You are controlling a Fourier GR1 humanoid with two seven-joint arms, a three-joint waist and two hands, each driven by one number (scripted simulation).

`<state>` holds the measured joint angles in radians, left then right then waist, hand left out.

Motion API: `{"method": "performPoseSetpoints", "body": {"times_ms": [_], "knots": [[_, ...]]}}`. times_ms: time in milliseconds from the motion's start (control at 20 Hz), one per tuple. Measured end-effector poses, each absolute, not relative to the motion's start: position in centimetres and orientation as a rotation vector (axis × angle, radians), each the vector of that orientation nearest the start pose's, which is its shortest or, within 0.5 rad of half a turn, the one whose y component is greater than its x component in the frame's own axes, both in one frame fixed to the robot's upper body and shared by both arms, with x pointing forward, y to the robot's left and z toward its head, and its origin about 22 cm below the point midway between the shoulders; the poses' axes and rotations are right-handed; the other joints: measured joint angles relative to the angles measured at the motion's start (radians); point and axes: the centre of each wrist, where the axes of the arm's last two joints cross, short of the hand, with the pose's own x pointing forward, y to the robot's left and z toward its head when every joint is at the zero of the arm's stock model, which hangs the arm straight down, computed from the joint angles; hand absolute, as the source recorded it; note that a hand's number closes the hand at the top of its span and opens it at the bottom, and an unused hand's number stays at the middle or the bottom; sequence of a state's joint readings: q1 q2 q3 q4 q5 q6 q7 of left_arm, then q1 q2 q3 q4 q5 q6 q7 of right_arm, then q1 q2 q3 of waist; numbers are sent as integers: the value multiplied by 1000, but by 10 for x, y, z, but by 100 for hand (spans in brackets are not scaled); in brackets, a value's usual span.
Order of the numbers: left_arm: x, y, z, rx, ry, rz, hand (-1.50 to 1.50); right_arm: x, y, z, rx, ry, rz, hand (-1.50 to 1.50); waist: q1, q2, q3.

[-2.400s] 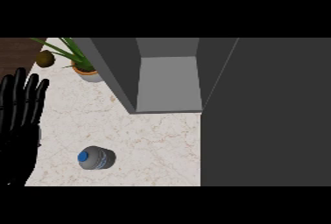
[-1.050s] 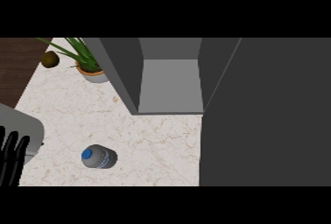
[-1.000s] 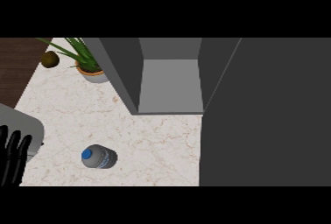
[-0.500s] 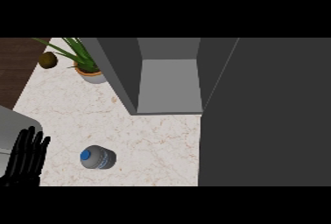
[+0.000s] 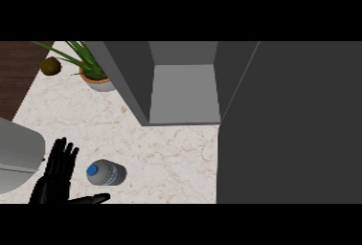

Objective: Pick up the bottled water, place it into the cabinet and close the cabinet

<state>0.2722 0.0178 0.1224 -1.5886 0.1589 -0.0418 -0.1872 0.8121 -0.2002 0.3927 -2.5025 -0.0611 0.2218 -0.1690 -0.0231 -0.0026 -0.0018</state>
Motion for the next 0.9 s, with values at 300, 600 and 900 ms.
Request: {"method": "performPoseSetpoints", "body": {"times_ms": [300,600,900], "knots": [[171,289,-89,60,-1510,251,-150,48,-214,114,362,-1864,171,-150,-2,0,0],[181,288,-123,0,-1523,238,-150,41,-214,112,366,-1868,164,-150,-5,0,-1],[184,275,-154,-61,-1542,248,150,33,-220,110,351,-1875,184,-150,-7,1,-1]]}}
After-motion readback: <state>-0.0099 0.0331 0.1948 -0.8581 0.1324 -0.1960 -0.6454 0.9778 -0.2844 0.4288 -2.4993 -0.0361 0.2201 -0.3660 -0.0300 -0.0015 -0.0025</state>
